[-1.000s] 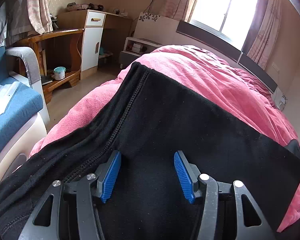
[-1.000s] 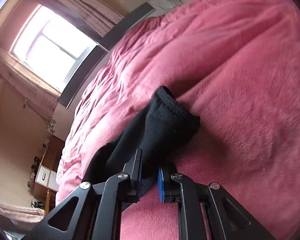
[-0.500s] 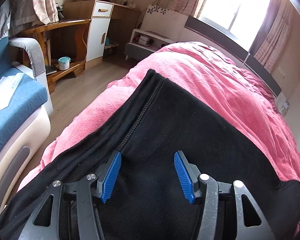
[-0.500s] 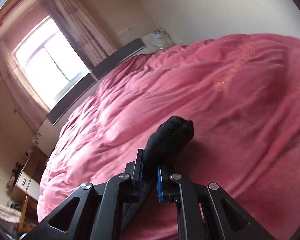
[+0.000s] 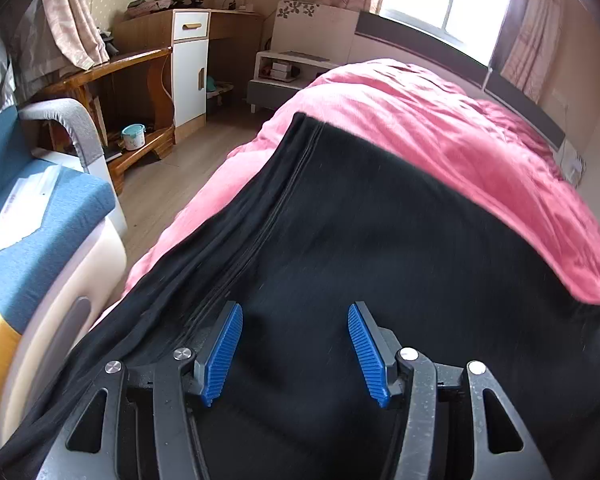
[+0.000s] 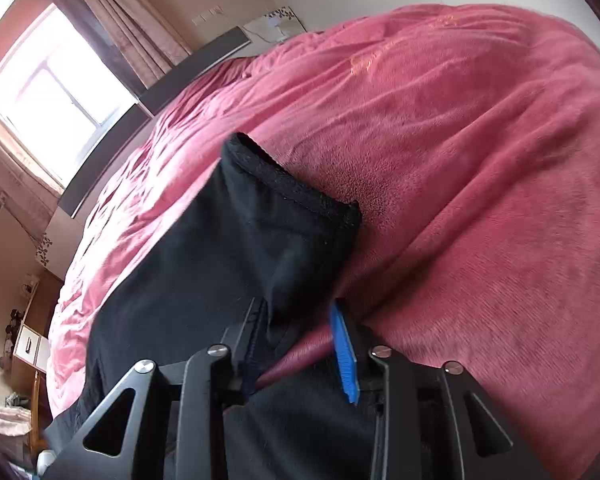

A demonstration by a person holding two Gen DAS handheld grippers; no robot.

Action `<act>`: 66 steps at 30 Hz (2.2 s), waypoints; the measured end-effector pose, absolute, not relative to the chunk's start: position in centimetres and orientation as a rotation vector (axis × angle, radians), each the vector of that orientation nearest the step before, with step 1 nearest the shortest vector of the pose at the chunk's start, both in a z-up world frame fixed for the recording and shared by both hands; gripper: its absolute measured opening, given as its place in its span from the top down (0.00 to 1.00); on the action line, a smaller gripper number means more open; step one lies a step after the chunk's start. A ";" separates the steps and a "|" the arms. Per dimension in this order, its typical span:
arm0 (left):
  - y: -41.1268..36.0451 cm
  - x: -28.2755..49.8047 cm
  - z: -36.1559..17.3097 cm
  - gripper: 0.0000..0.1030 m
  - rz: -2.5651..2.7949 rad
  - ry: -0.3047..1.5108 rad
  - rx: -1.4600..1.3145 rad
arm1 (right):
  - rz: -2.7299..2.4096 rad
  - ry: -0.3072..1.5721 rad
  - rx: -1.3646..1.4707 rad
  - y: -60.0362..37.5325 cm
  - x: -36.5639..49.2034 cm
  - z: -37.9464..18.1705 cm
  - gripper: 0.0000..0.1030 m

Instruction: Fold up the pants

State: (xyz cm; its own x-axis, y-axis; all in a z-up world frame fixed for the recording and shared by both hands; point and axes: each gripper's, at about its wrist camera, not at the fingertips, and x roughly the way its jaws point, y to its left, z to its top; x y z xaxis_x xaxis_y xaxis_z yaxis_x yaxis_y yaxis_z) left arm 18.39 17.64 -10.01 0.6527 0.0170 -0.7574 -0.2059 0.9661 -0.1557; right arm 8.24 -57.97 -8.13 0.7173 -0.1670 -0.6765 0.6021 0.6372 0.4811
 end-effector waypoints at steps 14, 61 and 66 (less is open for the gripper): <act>18.0 11.4 -9.6 0.45 0.077 0.824 -0.162 | -0.571 0.698 0.423 -47.0 4.1 -7.7 0.47; 17.2 31.0 -7.7 0.90 0.167 0.660 -0.073 | -0.665 0.855 0.229 -43.0 6.2 -9.8 0.31; 17.6 27.8 -6.1 0.90 0.195 0.588 -0.110 | -0.666 0.841 0.235 -42.8 6.0 -9.7 0.31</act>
State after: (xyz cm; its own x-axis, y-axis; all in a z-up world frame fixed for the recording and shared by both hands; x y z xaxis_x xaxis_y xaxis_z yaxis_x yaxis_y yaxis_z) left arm 27.82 17.64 -6.13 0.8142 0.1513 -0.5604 -0.2142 0.9756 -0.0477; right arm 5.95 -42.81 -9.71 0.4800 -0.4508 -0.7526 0.6294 0.7746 -0.0626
